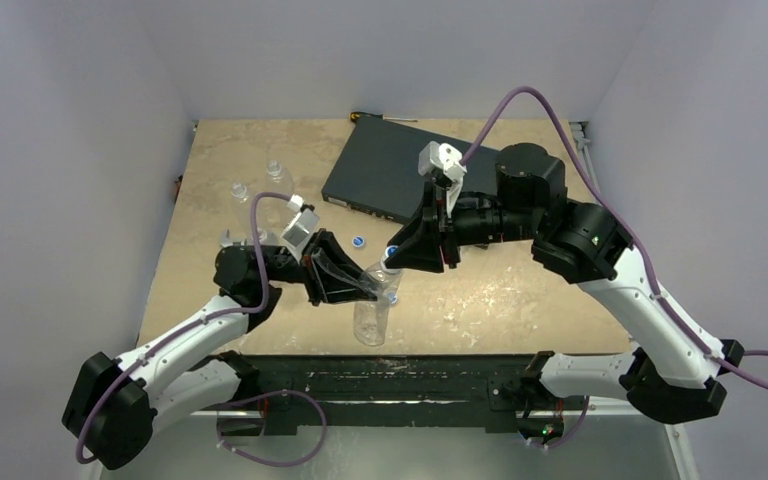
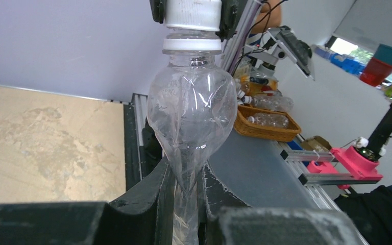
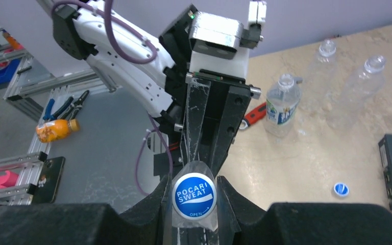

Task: Screw on the bottle caps
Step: Screw the bottle cap onto the plastic bottle.

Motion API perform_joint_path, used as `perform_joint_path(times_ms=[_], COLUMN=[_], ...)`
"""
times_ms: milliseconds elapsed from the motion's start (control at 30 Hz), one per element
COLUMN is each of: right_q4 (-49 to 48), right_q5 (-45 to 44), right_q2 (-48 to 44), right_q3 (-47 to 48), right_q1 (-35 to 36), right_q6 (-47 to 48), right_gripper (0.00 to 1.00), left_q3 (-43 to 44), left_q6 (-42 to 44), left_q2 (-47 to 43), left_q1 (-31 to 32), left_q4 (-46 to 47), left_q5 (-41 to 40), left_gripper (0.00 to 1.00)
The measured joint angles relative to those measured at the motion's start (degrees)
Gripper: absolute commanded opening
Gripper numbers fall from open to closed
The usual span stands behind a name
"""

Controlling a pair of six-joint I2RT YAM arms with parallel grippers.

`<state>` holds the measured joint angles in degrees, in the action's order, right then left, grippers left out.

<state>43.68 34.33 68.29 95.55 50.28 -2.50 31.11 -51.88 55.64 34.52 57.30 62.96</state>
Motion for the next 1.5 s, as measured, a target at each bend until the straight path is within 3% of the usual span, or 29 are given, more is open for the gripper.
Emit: perform_joint_path(times_ms=[200,300,400,600,767,967,1233,1500], right_q4=[-4.1,-5.3,-6.9,-14.6,-16.5,-16.4,-18.3,-23.7], right_q5=[4.4,5.1,5.3,4.7,-2.4,-12.7,-23.7,-29.6], right_q2=[0.6,0.8,1.1,0.9,1.3,3.4,4.3,2.9], right_q3=[0.2,0.5,0.5,-1.8,-1.8,-1.9,-5.2,-8.5], right_q1=[0.0,0.0,0.0,-0.2,-0.2,-0.2,0.4,1.0], right_q6=[0.1,0.0,-0.6,-4.0,-6.8,-9.9,-13.9,-14.7], right_gripper=[0.0,0.0,0.0,0.0,0.0,0.0,0.0,0.0], left_q3=[-1.2,-1.2,-1.2,2.4,6.1,7.6,7.6,7.5], left_q6=[-9.7,-10.2,-4.2,13.8,26.4,34.7,35.6,26.2], left_q2=[4.1,4.0,0.2,-8.3,-11.2,-12.8,-11.6,-9.0], left_q1=[0.0,0.0,0.0,0.7,1.1,1.3,1.3,1.3], left_q4=[15.8,16.9,9.4,-14.7,-29.3,-39.6,-44.4,-39.1], left_q5=[-0.4,-1.3,-3.9,-12.4,-21.8,-32.8,-38.9,-38.2], left_gripper=[0.0,0.0,0.0,0.0,0.0,0.0,0.0,0.0])
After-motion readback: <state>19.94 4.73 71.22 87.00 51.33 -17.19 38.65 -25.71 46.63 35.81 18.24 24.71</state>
